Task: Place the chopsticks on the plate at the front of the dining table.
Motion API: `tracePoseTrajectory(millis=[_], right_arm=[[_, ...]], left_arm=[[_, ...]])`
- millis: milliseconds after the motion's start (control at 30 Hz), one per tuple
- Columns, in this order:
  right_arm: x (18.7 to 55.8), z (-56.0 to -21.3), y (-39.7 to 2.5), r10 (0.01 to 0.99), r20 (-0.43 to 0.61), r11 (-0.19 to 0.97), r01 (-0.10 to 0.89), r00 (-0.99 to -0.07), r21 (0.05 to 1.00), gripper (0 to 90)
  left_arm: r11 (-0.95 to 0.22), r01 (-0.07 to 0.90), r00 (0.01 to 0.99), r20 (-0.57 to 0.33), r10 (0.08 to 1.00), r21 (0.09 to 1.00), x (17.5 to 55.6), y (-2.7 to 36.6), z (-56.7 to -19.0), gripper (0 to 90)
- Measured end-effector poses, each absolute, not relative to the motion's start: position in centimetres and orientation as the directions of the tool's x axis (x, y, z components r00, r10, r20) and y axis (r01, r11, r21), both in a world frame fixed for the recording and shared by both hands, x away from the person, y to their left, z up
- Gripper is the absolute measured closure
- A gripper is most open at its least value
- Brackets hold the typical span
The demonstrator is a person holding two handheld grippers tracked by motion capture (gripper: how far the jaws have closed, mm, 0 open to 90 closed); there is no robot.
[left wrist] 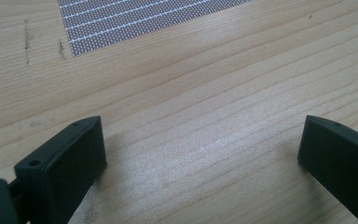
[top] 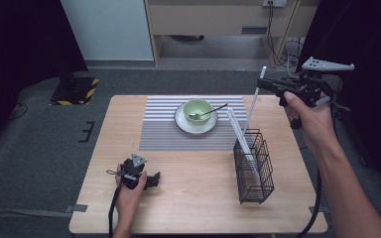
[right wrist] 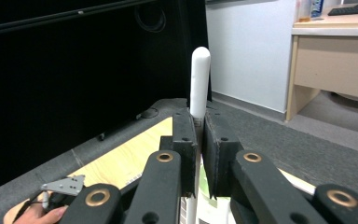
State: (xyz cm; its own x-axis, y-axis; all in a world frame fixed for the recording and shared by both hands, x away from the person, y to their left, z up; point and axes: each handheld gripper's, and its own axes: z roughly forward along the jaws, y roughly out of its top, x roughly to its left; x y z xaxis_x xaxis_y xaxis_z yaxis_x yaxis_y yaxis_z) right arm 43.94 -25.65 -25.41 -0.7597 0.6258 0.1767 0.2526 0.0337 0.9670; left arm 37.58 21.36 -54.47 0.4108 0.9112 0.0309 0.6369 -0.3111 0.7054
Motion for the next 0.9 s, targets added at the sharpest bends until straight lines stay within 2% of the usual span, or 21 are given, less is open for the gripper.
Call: tracePoseTrajectory(millis=[600,900], right_arm=[[43.9,-25.5,-21.8,0.556,0.183,0.043,0.248,-0.811,0.968,84.4],[44.9,-26.5,-20.2,0.532,0.188,0.049,0.251,-0.826,0.967,84.3]], left_arm=[[-0.312,0.636,0.412,0.031,0.911,0.706,37.5,21.4,-54.5,0.1],[-0.351,0.559,0.469,0.062,0.881,0.751,37.1,19.8,-53.6,2.9]])
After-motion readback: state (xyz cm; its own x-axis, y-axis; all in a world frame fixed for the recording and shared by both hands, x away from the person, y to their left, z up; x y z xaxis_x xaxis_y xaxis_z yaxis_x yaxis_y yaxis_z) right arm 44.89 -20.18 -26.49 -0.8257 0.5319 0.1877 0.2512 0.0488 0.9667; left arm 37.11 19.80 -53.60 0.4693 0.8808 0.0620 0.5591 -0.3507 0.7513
